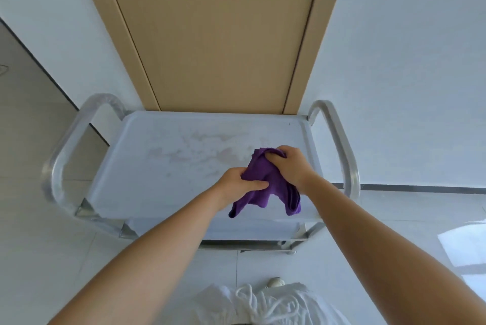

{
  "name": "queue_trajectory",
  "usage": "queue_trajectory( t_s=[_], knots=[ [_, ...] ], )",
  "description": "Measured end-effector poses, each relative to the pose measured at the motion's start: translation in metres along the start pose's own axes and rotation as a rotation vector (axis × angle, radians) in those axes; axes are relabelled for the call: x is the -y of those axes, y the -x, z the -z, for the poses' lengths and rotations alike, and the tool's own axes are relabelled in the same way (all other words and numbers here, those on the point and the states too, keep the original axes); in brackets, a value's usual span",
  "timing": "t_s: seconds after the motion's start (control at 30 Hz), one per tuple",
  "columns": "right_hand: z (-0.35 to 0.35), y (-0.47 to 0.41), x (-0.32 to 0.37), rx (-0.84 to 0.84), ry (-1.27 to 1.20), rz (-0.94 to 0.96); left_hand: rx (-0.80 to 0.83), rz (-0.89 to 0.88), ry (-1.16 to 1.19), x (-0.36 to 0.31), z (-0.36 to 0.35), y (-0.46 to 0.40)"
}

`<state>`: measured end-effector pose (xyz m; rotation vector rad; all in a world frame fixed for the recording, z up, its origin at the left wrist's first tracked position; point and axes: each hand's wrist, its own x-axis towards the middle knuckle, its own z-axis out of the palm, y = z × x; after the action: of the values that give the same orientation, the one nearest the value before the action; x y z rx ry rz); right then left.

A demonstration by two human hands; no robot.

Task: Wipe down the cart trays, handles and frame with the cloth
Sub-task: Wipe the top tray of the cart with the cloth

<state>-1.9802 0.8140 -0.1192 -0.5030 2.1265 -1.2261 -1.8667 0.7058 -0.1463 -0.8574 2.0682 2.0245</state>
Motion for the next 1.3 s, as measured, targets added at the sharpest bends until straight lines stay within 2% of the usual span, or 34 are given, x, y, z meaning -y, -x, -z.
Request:
queue_trajectory(
  t_s=[0.27, 0.43, 0.53, 0.63, 0.8, 0.87, 1.0, 1.17, 1.3],
  knots=[
    [-0.105, 0.02, 0.005, 0.182, -0.094, -0.078, -0.085, 0.034, 0.087, 0.054, 0.093, 0.067],
    [-0.174, 0.036, -0.013, 0.355, -0.145, -0.264, -0.123, 0.059, 0.191, 0.087, 0.139, 0.101],
    [-0.205, 0.046, -0.028, 0.407, -0.256, -0.405, -0.143, 0.071, 0.263, 0.106, 0.157, 0.116],
    [-0.227, 0.049, -0.032, 0.373, -0.338, -0.404, -0.218, 0.073, 0.288, 0.123, 0.173, 0.125],
    [-0.263, 0.046, -0.012, 0.217, -0.259, -0.302, -0.519, 0.143, 0.225, 0.161, 0.205, 0.13],
    [-0.274, 0.04, -0.002, 0.195, -0.118, -0.189, -0.609, 0.12, 0.082, 0.167, 0.213, 0.131],
    [-0.298, 0.022, 0.014, 0.214, 0.146, 0.045, -0.741, 0.07, -0.406, 0.172, 0.23, 0.131],
    [-0.32, -0.01, 0.034, 0.272, 0.216, 0.098, -0.846, 0.125, -0.567, 0.164, 0.26, 0.116],
    [-0.338, -0.045, 0.051, 0.279, 0.073, 0.008, -0.92, 0.203, -0.614, 0.154, 0.286, 0.1]
  ],
)
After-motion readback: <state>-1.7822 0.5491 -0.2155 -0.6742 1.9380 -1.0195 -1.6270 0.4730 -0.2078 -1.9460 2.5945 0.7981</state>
